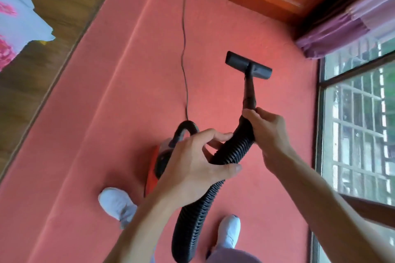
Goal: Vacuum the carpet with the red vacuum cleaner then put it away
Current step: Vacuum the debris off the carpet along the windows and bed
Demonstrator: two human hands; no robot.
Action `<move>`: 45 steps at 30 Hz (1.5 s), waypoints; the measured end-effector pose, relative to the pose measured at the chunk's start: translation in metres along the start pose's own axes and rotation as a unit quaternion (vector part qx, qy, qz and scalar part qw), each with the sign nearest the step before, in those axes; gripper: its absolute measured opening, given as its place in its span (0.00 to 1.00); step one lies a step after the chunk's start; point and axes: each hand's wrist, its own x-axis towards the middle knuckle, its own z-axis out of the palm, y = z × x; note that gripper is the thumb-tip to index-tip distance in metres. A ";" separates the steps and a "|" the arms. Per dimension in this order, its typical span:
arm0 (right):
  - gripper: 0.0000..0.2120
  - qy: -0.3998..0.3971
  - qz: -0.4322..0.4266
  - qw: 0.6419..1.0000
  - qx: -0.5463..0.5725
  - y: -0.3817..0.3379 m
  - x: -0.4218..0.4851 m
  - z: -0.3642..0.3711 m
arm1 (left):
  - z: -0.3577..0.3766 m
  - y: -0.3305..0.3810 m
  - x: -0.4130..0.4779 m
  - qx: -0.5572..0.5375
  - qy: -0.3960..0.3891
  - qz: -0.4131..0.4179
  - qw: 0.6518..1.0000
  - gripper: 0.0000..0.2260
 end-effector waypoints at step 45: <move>0.10 -0.066 0.144 0.983 -0.095 0.302 0.147 -0.182 | 0.385 -0.109 0.046 0.104 0.087 -0.097 0.986 0.22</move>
